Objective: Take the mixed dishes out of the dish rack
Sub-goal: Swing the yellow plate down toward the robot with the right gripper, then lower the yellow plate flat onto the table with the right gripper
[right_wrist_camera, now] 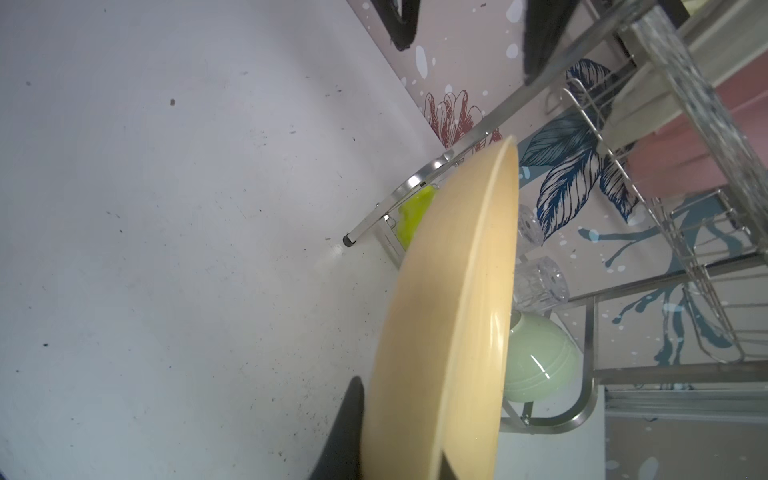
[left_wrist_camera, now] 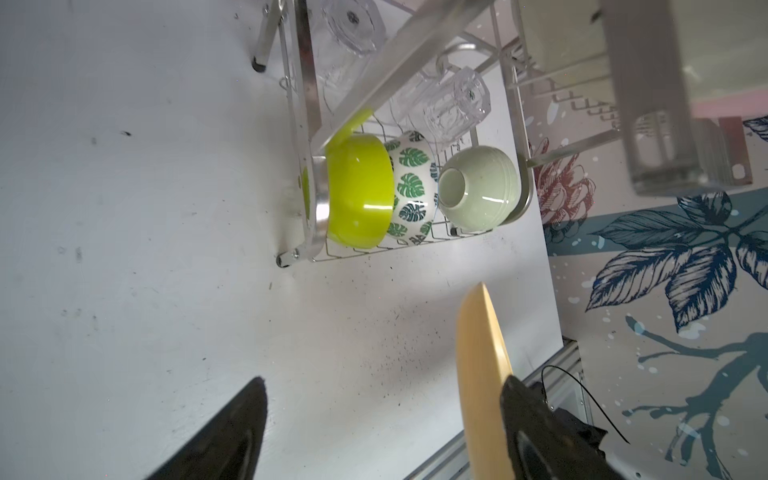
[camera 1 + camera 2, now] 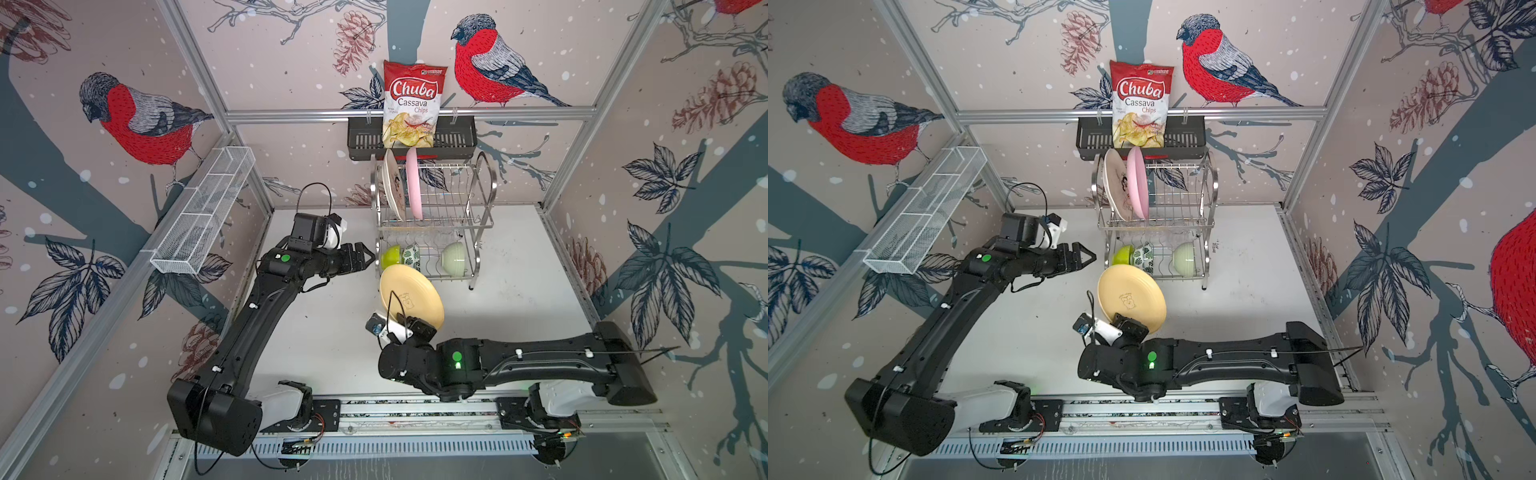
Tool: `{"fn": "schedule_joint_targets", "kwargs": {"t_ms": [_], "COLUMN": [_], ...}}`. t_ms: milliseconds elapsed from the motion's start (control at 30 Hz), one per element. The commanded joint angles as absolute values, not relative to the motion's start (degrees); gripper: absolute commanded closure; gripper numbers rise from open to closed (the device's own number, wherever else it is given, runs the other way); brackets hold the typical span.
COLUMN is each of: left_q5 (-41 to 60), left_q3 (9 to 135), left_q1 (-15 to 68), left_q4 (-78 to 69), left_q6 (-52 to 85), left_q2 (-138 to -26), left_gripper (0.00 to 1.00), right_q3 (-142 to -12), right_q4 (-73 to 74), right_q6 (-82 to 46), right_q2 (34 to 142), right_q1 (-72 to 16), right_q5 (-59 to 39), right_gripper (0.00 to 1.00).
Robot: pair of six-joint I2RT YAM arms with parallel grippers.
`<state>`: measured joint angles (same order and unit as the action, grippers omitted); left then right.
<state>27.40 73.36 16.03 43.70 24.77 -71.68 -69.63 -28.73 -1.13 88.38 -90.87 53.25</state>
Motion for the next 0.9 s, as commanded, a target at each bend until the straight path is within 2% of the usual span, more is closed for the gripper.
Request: {"fn": "schedule_joint_targets", "kwargs": {"t_ms": [0, 233, 367, 500, 633, 800, 867], "left_q5": [30.87, 30.59, 30.86, 32.25, 34.49, 35.14, 35.46], "left_q3": [72.61, 69.12, 66.72, 64.63, 63.70, 63.68, 63.83], "left_q1": [17.74, 21.73, 22.20, 22.25, 22.52, 22.68, 22.68], "left_q4": [42.61, 43.59, 42.60, 40.20, 38.19, 37.66, 37.40], "left_q6": [23.56, 22.02, 22.13, 23.40, 24.30, 24.43, 24.55], "left_q2": [-72.05, -75.46, -76.11, -76.05, -76.00, -76.45, -76.64], "left_gripper": [0.14, 0.16, 0.34, 0.62, 0.77, 1.00, 1.00], "right_q3": [-70.22, -71.18, -70.99, -71.23, -72.13, -72.93, -73.10], "right_q4": [-26.38, -24.80, -22.33, -21.01, -20.63, -19.26, -19.07], "right_q6": [4.26, 8.34, 10.23, 11.59, 11.24, 9.78, 8.86], "right_q2": [90.83, 95.16, 95.54, 96.26, 97.42, 97.60, 97.48], "right_q1": [-91.35, -91.40, -91.24, -90.72, -90.06, -88.88, -88.43], "right_q5": [57.61, 58.44, 58.10, 57.88, 56.86, 55.06, 54.29], "right_gripper": [1.00, 1.00, 1.00, 1.00, 1.00, 1.00, 1.00]}}
